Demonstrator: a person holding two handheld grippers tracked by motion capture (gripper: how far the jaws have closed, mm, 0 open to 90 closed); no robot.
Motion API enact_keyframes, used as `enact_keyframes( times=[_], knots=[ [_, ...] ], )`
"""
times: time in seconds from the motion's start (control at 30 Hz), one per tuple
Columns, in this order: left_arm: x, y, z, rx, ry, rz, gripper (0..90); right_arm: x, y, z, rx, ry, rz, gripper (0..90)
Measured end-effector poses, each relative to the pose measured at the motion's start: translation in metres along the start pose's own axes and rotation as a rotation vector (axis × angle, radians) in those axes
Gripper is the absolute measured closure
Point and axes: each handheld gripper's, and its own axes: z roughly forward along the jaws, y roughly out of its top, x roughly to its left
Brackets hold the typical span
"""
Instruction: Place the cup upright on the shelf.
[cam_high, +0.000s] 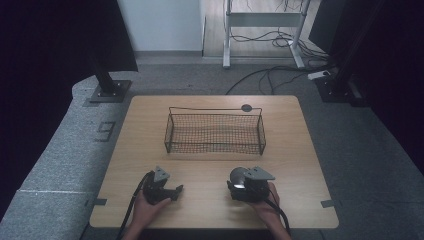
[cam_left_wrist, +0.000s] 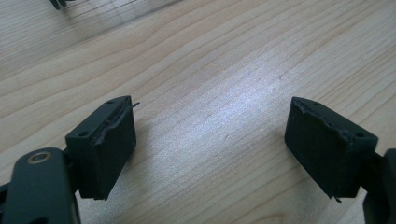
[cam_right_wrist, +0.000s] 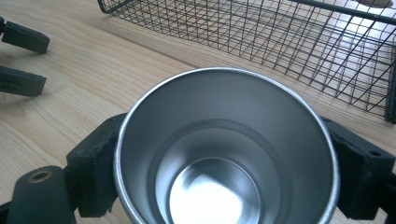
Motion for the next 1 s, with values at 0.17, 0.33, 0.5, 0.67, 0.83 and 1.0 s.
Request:
enact_keyframes(
  times=[0.17,0.33,0.5,0.67,0.83,1.0],
  knots=[
    [0.000,0.000,0.000,0.000,0.000,0.000,16.6,-0.002,0.001,0.000,0.003,0.008,-0.009,13.1],
    [0.000,0.000,0.000,0.000,0.000,0.000,16.5,-0.005,0.001,0.000,0.000,0.002,-0.009,13.2],
    [0.000,0.000,0.000,0.000,0.000,0.000,16.5,-0.006,0.003,-0.004,-0.015,0.017,-0.002,13.3],
    [0.000,0.000,0.000,0.000,0.000,0.000,16.6,-0.008,0.006,-0.011,-0.031,0.034,0.006,13.3],
    [0.000,0.000,0.000,0.000,0.000,0.000,16.6,-0.008,0.012,-0.020,-0.055,0.046,0.015,13.3],
    [0.000,0.000,0.000,0.000,0.000,0.000,16.6,-0.010,0.018,-0.029,-0.067,0.050,0.023,13.3]
  ],
)
